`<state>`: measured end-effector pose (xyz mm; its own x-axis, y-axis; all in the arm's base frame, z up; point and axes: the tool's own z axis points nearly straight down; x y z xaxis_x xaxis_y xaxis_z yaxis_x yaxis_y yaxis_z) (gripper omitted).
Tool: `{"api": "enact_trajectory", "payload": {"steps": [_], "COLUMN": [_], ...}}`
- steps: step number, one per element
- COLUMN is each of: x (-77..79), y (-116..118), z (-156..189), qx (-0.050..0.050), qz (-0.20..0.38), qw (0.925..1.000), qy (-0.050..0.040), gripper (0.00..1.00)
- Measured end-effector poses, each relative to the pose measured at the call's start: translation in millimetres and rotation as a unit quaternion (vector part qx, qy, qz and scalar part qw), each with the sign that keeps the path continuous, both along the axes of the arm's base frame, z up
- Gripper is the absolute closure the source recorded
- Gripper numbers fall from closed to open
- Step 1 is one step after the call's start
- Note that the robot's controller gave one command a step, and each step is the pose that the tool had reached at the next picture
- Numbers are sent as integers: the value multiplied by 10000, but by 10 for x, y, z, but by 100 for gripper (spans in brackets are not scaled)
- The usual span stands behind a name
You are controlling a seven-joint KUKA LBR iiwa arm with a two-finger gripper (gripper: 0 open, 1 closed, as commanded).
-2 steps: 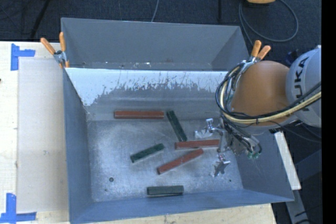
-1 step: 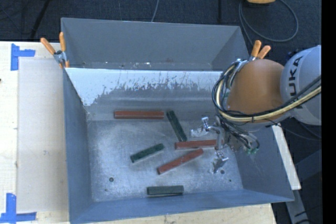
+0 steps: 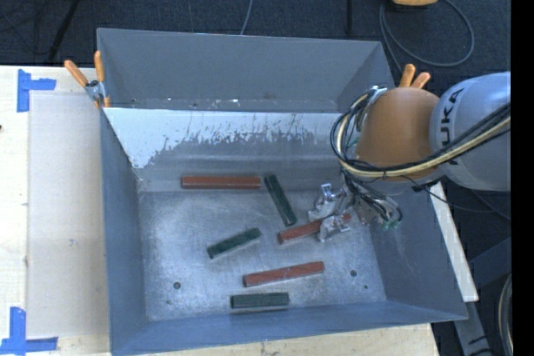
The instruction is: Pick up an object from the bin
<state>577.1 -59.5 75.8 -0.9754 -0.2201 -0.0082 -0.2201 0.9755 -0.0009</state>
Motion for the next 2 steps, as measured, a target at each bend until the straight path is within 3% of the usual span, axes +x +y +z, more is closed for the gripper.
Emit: {"api": "enact_trajectory", "payload": {"steps": [1, 2], "x": [0, -159], "y": [0, -83], "z": [0, 1603], "qx": [0, -8], "qz": [-2, -81], "qw": [10000, 10000], "qy": [0, 12], "gripper": [100, 100]}}
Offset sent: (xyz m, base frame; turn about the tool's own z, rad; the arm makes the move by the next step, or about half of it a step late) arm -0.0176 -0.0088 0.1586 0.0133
